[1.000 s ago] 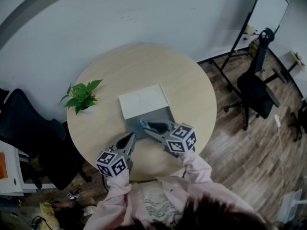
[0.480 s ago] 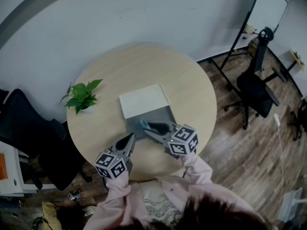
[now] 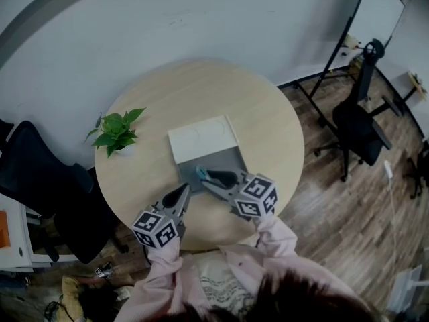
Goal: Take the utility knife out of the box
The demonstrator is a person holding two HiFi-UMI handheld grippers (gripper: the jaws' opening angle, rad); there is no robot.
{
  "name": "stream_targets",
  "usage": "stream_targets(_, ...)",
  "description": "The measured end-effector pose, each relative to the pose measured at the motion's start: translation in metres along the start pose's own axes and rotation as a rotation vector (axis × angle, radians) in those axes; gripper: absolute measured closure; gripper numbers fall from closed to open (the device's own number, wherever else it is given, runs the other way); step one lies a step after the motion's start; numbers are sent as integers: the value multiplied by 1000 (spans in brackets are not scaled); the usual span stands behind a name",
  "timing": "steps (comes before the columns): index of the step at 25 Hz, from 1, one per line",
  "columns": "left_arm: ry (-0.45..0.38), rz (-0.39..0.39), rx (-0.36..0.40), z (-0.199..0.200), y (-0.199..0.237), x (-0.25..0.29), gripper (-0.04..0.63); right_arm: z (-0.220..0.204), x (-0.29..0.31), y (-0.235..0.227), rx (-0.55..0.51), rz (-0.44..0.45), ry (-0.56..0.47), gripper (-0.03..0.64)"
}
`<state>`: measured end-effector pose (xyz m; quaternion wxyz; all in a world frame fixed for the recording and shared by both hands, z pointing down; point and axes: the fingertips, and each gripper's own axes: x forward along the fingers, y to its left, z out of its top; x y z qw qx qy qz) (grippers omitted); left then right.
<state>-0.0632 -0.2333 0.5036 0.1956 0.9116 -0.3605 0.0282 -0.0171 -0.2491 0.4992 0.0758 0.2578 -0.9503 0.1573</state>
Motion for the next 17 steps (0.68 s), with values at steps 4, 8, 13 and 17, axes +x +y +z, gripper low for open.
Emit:
stream_targets(4, -2, -1, 6, 1, -1, 0, 589, 2, 0, 1, 1, 7, -9, 480)
stream_targets(8, -3, -1, 11, 2, -2, 1, 589, 3, -1, 0, -3, 12, -13, 479)
stream_targets(13, -4, -2, 17, 4, -4, 3, 589, 4, -2, 0, -7, 17, -18, 479)
stream_targets(17, -1, -2, 16, 5, -5, 3, 589, 6, -3, 0, -6, 21, -17, 480)
